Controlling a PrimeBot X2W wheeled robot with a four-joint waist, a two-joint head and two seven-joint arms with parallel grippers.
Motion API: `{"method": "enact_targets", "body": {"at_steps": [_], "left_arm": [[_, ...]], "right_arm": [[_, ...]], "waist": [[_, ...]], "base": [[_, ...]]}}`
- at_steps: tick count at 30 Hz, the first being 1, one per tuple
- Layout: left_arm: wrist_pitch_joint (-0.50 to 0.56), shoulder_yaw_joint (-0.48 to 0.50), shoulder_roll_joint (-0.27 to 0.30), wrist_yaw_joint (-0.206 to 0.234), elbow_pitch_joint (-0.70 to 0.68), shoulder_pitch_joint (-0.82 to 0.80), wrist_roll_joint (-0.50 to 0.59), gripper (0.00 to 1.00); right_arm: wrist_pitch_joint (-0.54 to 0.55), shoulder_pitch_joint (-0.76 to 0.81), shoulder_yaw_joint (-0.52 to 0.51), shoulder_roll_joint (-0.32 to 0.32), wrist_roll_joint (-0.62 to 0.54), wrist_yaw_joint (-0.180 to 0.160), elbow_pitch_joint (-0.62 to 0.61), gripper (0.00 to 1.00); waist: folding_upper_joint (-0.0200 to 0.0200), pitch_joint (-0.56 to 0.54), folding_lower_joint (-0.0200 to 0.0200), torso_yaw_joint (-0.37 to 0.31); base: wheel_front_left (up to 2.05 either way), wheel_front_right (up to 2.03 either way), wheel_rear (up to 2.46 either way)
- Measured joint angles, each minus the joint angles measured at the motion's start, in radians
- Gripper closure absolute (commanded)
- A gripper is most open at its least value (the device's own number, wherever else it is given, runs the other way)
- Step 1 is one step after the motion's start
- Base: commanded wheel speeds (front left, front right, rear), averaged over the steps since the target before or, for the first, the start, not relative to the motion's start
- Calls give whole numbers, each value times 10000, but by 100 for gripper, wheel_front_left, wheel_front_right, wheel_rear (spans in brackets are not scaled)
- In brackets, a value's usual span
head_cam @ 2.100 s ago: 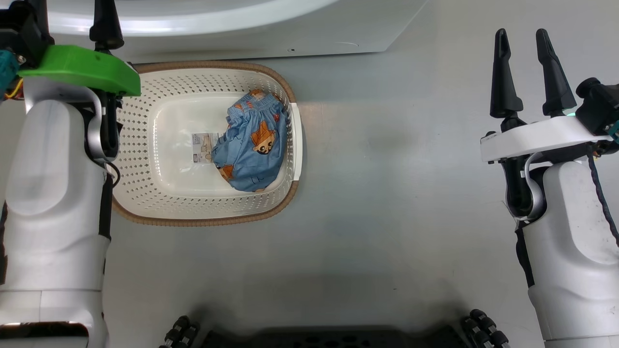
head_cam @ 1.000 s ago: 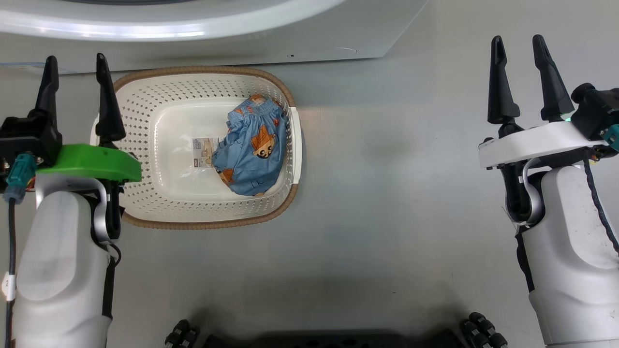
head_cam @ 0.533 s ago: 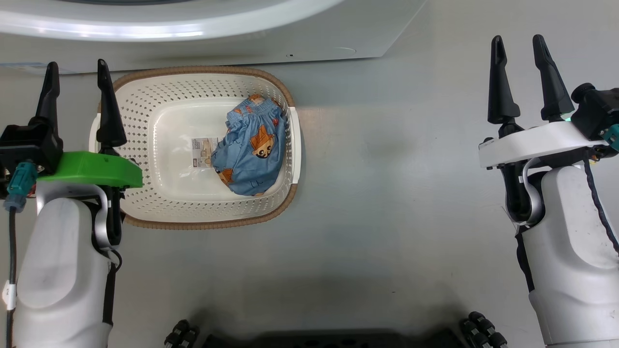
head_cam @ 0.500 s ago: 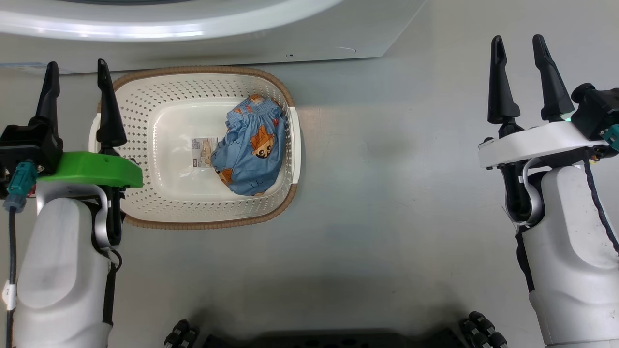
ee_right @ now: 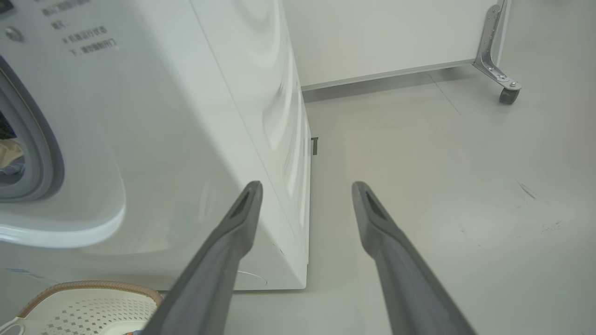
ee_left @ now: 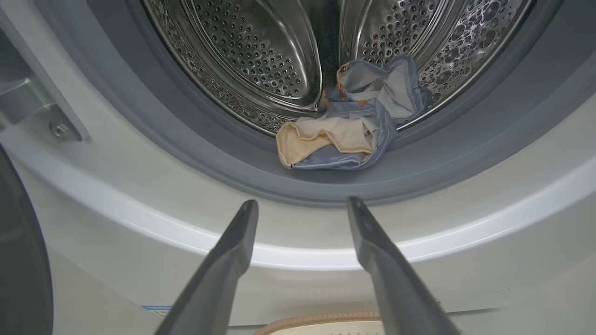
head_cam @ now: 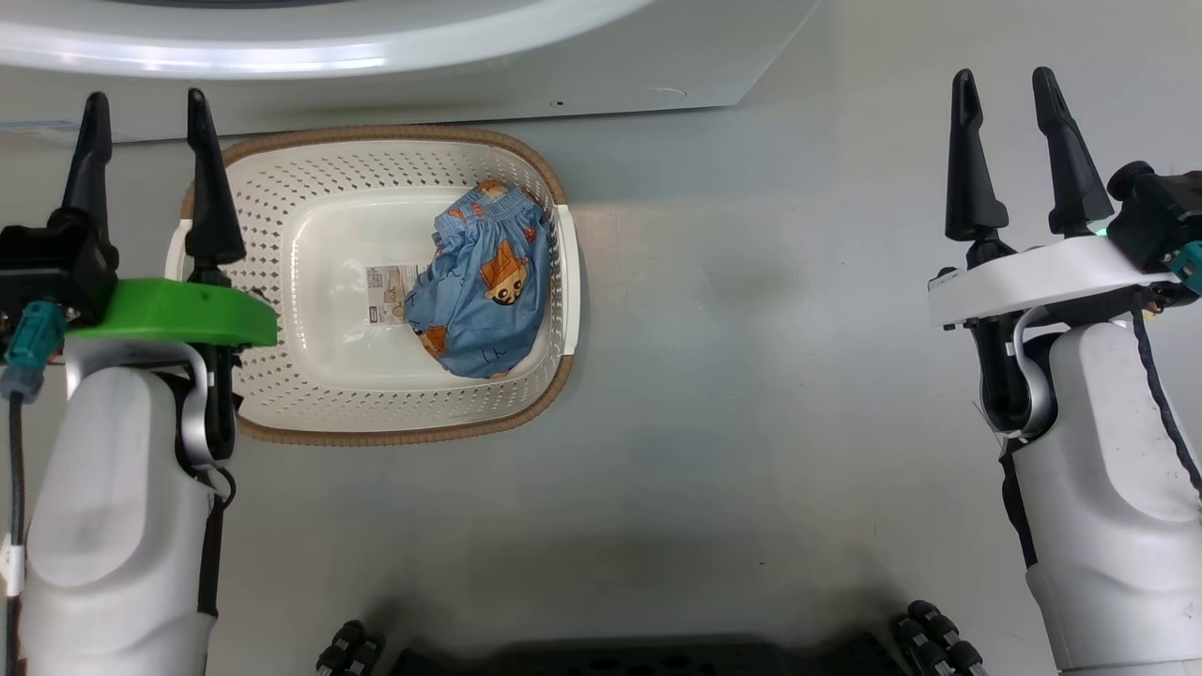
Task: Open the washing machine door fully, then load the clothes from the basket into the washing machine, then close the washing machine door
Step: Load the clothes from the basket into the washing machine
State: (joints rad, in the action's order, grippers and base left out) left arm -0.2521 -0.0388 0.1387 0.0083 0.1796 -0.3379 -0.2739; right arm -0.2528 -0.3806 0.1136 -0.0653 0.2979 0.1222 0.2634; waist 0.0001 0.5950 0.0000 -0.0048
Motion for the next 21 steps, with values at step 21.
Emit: {"method": "enact_targets", "body": {"at_steps": [21], "left_arm": [[1770, -704, 368, -362, -19, -2815, 357, 0]], "right_arm": [[0, -13, 115, 23, 19, 0, 8, 0]], "waist": [[0, 141, 0, -201]], "base": [[0, 0, 0]]}}
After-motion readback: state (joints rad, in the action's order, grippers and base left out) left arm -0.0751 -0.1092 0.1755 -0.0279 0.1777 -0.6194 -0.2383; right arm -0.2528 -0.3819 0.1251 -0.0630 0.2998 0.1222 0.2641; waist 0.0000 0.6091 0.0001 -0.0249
